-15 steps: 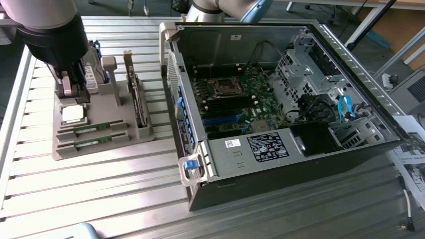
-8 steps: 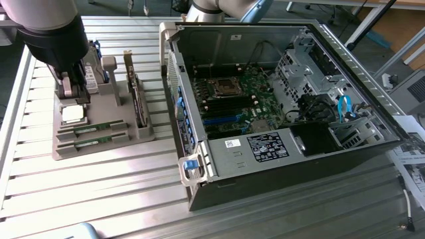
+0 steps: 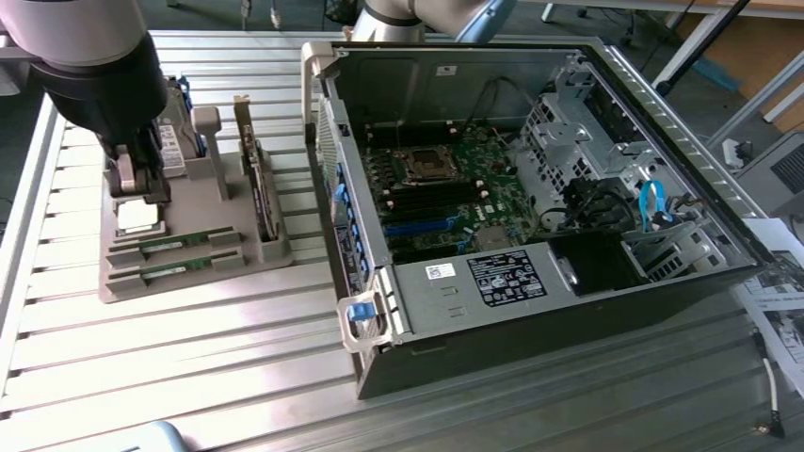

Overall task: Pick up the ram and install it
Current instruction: 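Pick up the ram and move it above insertion slot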

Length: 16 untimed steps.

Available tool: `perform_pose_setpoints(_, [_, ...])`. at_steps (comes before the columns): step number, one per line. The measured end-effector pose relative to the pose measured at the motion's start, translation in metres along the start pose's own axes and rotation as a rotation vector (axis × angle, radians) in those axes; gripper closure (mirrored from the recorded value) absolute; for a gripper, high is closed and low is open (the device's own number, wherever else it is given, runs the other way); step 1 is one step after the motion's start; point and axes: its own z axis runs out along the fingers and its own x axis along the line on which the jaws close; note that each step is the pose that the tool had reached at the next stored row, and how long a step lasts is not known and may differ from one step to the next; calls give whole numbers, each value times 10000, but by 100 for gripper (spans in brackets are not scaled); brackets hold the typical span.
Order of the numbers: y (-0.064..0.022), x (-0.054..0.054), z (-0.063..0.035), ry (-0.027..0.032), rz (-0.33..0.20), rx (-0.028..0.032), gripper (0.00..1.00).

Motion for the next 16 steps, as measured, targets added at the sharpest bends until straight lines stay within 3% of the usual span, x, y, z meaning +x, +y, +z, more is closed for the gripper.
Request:
perform_pose_setpoints(8, [5,130,-1,3,0,-1,90])
perform_pose_setpoints(16, [5,133,-1,2,0,-1,89])
